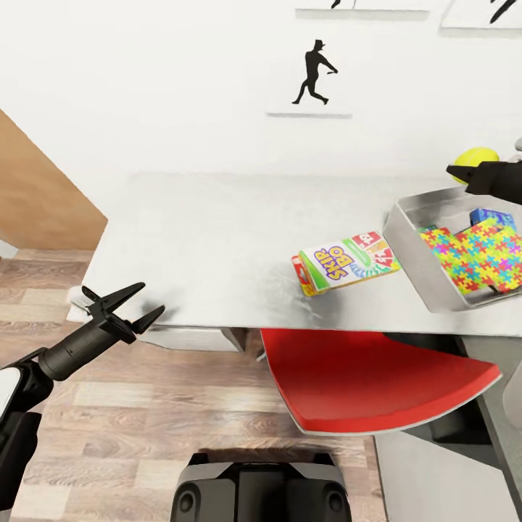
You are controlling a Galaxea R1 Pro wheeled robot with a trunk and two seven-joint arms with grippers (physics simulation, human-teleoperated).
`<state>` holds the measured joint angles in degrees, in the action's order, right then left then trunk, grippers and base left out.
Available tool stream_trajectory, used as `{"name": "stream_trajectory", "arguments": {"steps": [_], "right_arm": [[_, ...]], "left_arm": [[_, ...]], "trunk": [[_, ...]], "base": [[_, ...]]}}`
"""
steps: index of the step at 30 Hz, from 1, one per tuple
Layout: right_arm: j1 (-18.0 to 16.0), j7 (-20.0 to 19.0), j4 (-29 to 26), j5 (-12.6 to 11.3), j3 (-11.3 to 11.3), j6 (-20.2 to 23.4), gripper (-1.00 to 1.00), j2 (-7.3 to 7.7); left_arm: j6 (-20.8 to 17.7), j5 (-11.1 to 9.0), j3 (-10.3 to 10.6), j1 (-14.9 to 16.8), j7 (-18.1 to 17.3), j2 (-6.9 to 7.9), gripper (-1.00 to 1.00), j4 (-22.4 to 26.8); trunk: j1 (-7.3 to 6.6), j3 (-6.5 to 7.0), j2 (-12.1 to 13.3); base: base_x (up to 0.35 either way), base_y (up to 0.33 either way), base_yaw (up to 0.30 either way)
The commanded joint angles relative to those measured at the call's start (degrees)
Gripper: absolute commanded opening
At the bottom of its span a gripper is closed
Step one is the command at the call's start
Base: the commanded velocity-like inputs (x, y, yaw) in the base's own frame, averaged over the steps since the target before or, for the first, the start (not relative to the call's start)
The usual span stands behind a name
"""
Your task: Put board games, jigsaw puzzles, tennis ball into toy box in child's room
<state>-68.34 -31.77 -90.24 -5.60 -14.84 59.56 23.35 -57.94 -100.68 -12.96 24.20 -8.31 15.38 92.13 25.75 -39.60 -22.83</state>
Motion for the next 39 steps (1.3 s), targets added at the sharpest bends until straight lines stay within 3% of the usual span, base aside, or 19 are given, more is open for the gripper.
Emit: {"name": "stream_trajectory", "arguments": {"steps": [1, 9, 20, 39], "right_arm": [[-0.1, 0.2, 0.0, -0.6, 0.0, 0.4, -1.0, 0.0], [-0.2, 4.0, 7.0, -0.6, -1.8, 0.4, -1.0, 0.39], [-0.2, 5.2, 13.4, -0.5, -2.9, 0.4, -1.0, 0.45], [-0.2, 5.0, 19.8, -0.6, -2.3, 0.4, -1.0, -0.52]], "left_arm": [[-0.2, 0.6, -0.1, 0.0, -0.6, 0.01, 1.0, 0.0], [-0.2, 0.6, -0.1, -0.1, -0.5, 0.01, 1.0, 0.0], [-0.2, 0.6, 0.0, -0.3, -0.5, 0.01, 1.0, 0.0], [-0.4, 0.6, 0.0, -0.2, -0.8, 0.01, 1.0, 0.0]], "trunk": [[0.03, -0.07, -0.1], [0.03, -0.07, -0.1], [0.03, -0.12, -0.1], [0.03, -0.15, -0.1]], "base": [[0.0, 0.0, -0.289], [0.0, 0.0, -0.289], [0.0, 0.0, -0.256], [0.091, 0.0, -0.037]]}}
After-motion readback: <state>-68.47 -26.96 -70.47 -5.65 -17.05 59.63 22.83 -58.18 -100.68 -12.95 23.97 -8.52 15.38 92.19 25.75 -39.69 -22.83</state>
